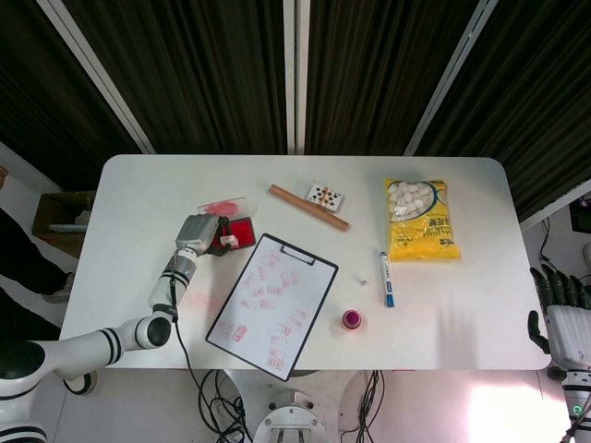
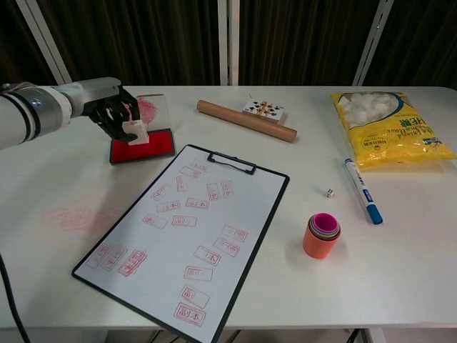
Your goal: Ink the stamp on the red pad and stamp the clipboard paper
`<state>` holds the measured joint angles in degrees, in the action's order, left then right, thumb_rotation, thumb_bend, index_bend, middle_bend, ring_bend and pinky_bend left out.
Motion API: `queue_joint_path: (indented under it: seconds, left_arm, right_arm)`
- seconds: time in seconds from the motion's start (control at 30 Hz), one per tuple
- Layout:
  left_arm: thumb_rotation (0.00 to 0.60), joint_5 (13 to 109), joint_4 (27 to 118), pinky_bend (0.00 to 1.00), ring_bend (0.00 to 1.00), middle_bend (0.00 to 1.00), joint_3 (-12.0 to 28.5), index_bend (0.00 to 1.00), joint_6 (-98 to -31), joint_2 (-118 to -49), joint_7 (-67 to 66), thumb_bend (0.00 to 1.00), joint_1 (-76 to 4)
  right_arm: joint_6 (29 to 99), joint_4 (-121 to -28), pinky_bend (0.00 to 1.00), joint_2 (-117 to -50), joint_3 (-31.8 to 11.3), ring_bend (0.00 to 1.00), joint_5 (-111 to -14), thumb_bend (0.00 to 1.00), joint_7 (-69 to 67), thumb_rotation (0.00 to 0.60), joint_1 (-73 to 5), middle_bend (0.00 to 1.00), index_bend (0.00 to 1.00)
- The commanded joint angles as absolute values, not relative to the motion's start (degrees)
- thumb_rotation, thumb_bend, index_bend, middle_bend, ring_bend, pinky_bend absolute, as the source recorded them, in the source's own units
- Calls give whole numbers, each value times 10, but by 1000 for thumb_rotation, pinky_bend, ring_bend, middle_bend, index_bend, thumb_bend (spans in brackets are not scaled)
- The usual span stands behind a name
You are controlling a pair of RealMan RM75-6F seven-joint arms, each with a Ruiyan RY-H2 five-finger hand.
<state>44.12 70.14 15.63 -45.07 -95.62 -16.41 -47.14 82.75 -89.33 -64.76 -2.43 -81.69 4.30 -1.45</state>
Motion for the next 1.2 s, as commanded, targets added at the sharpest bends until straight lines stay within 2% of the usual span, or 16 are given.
queue_joint_path:
  seconds: [0.03,0.5,1.2]
  left_arm:
    - [600,438,691,549,547,658,156,664,-445,-961,-160,429,-475]
    - [600,403,622,561,578,665,175,675,-410,-985,-131,437,-497]
    - [600,410,538,575,608,683,163,692,-372,-1022,-99,449,-500]
  right_arm:
    - [826,-892,0,-649,-24,0,-817,557,43,600,-15,0,0]
    - [821,-895,0,-645,-25,0,-811,557,44,600,-15,0,0]
    - [807,-896,0,-649,-26,0,-804,557,52,600,-21,0,0]
